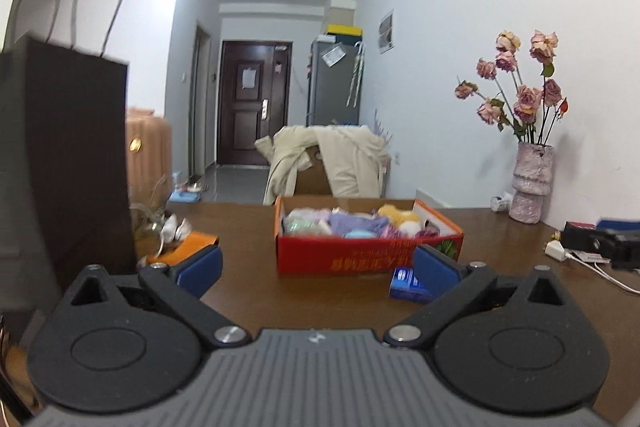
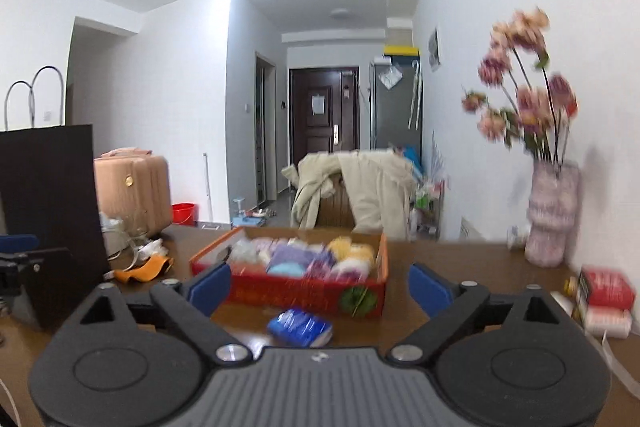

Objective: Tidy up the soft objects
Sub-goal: 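Open both grippers to release the scrunchie and withdraw toward the tissue pack, then close both grippers on the blue tissue pack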

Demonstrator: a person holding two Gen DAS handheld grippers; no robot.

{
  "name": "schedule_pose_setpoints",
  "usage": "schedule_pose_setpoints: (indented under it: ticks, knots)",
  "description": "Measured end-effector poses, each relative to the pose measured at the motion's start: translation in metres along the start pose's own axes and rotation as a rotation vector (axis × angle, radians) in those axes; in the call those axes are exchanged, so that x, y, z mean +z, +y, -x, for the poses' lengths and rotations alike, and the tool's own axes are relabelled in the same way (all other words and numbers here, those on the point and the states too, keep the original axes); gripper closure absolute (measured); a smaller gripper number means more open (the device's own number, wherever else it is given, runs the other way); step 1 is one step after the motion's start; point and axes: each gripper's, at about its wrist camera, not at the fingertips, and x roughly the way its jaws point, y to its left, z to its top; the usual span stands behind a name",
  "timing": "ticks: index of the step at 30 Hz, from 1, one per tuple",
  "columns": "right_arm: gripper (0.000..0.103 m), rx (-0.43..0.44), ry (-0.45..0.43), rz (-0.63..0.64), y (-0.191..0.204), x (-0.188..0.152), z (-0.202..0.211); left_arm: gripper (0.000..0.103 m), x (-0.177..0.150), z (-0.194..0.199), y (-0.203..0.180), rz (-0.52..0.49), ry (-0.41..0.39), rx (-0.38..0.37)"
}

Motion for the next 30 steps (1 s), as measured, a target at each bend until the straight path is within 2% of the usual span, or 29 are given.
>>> schedule_pose_setpoints:
  ticks: [4,8,10,15,21,27,30]
  knots:
    - [0.007,-0.024,0.021,-0.014,0.013,-0.031,0.025,0.000,-0.013,0.019,0.003,0.003,-0.003,0.017]
    - [0.003,0.021,0.072,-0.083,0.018,-0.053,0.037,0.000,-0.017,0.027,0.005,0.002,-0.007,0.008]
    - [0.003,0.025,0.092,-0.076,0.022,-0.057,0.035,0.000,-0.016,0.028,0.004,0.000,-0.016,0.010]
    - [0.003,0.033,0.076,-0.079,0.024,-0.055,0.034,0.000,-0.018,0.022,0.002,0.002,0.000,0.007]
    - [0.004,0.021,0.115,-0.110,0.019,-0.060,0.018,0.000,-0.024,-0.010,-0.001,0.007,0.085,-0.015]
    - [0.006,-0.008,0.160,-0.178,0.003,-0.064,-0.021,0.000,-0.027,-0.064,-0.011,-0.016,0.158,-0.062]
    - [0.013,-0.005,0.203,-0.203,-0.007,-0.063,-0.049,0.000,-0.022,-0.092,-0.017,-0.018,0.172,-0.102]
